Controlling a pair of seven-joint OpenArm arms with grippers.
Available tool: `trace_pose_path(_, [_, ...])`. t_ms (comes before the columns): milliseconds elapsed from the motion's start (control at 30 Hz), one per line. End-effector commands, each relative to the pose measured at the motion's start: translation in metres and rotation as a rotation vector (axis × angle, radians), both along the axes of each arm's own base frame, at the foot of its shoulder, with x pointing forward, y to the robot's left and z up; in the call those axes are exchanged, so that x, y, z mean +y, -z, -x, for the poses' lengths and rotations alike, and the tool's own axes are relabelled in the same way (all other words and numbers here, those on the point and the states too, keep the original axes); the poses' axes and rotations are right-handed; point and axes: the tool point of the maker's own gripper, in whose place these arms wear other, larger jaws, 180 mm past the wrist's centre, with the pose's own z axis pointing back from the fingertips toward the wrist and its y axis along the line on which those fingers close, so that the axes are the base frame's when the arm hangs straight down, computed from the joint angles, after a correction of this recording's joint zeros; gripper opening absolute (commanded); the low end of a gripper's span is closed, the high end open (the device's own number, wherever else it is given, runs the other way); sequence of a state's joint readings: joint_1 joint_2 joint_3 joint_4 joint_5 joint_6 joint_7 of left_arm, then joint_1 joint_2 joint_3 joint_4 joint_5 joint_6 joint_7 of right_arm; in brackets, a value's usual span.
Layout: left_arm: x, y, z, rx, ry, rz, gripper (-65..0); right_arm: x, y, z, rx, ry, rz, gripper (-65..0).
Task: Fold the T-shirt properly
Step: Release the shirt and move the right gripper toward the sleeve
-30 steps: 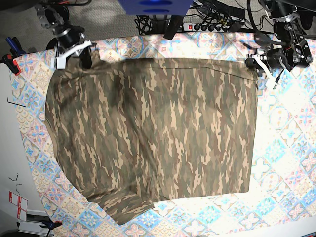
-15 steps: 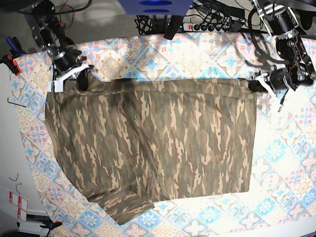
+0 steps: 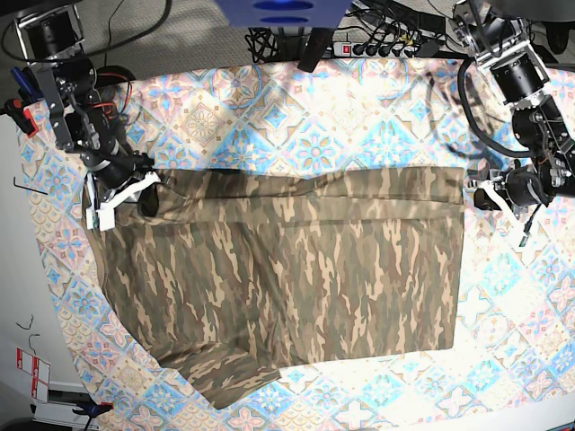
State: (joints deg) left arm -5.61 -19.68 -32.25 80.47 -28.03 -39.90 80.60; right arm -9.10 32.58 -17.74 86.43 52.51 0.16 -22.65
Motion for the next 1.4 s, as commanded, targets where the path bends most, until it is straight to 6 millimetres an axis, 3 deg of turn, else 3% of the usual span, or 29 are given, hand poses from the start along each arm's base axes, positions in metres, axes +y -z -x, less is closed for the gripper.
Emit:
trace_pose_path(0, [0.009, -0.014, -0.012, -0.044, -0.004, -0.028, -59.6, -0.009, -0.012, -0.013, -0.038, 0.004, 0.016, -64.4])
trace_pose_path(100, [0.018, -0.007, -0.009, 0.002, -0.016, -0.069, -59.6, -0.015, -0.008, -0.022, -0.004, 0.011, 0.026, -64.4])
trace_pose_path(300, [0.016, 0.036, -0.01, 0.066, -0.086, 0.041, -59.6, -0.026, 0.0, -0.03, 0.046, 0.023, 0.041, -64.4])
trace_pose_path(600, [0.014, 0.028, -0.025, 0.026, -0.085, 0.049, -59.6, -0.025, -0.011, -0.044, 0.017, 0.018, 0.042, -64.4])
trace_pose_path(800, [0.013, 0.027, -0.027, 0.024, -0.082, 0.045, -59.4, -0.015, -0.022, -0.071, 0.011, -0.021, 0.052, -64.4])
trace_pose_path(1100, [0.013, 0.027, -0.026, 0.026, -0.081, 0.044, -59.1, -0.036, -0.007, -0.1, 0.072, 0.013, 0.105, -64.4])
trace_pose_path(1300, [0.003, 0.031, -0.028, 0.045, -0.031, 0.031, -59.1, -0.026, 0.007, -0.119, 0.121, -0.022, 0.153, -64.4])
trace_pose_path(1367, [-0.004, 0.033, -0.028, 0.053, -0.004, 0.028, -59.1, -0.014, 0.007, -0.126, 0.124, -0.07, 0.184, -64.3])
